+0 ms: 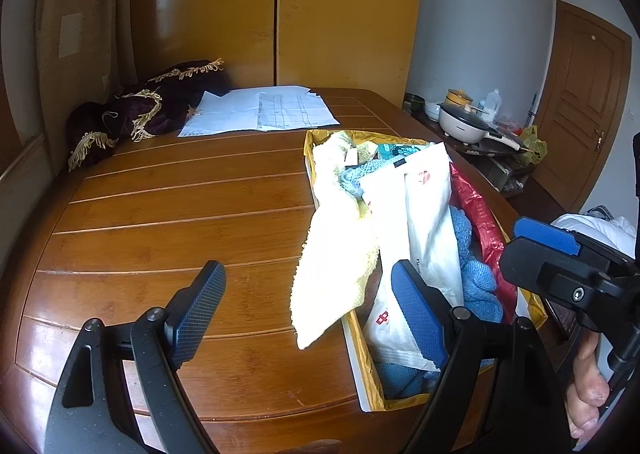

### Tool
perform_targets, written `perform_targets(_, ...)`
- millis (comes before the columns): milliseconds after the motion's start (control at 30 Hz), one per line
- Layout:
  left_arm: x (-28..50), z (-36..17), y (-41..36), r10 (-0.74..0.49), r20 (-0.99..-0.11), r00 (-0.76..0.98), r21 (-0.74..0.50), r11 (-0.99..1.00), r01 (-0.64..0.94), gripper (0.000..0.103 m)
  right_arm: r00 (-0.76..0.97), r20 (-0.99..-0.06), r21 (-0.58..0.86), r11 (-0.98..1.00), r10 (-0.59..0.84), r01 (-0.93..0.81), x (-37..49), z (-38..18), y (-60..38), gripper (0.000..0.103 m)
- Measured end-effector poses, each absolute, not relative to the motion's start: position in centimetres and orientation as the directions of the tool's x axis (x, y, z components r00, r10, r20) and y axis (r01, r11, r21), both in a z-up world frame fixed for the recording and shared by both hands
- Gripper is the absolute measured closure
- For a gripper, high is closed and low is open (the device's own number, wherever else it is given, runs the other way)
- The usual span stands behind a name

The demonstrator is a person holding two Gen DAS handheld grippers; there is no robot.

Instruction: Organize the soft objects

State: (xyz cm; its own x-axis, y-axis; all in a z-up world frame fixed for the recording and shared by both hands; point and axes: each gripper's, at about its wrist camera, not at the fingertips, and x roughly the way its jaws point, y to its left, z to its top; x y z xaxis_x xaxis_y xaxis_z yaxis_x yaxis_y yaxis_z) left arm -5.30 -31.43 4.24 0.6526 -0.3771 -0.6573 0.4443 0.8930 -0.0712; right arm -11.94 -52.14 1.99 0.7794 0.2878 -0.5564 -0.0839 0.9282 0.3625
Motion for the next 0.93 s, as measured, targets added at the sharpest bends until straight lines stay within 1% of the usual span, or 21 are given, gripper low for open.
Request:
perform_targets(700, -5.3, 4.0, -31.2, -0.365, -0.664, 0.653, -0.064, 0.897, 0.437, 0.018, 0.787, -0.548, 0.363, 0.928, 0.282, -0.079, -12.0, 2.4, -51.8, 0.014)
perform_targets(933, -5.8, 5.0, -30.4, -0.379, -0.620, 0.687, -0.071, 0.899, 0.432, 0.018, 0.792, -0.542, 0.367, 0.927, 0.282, -0.079, -12.1, 2.6, -52.0, 0.014)
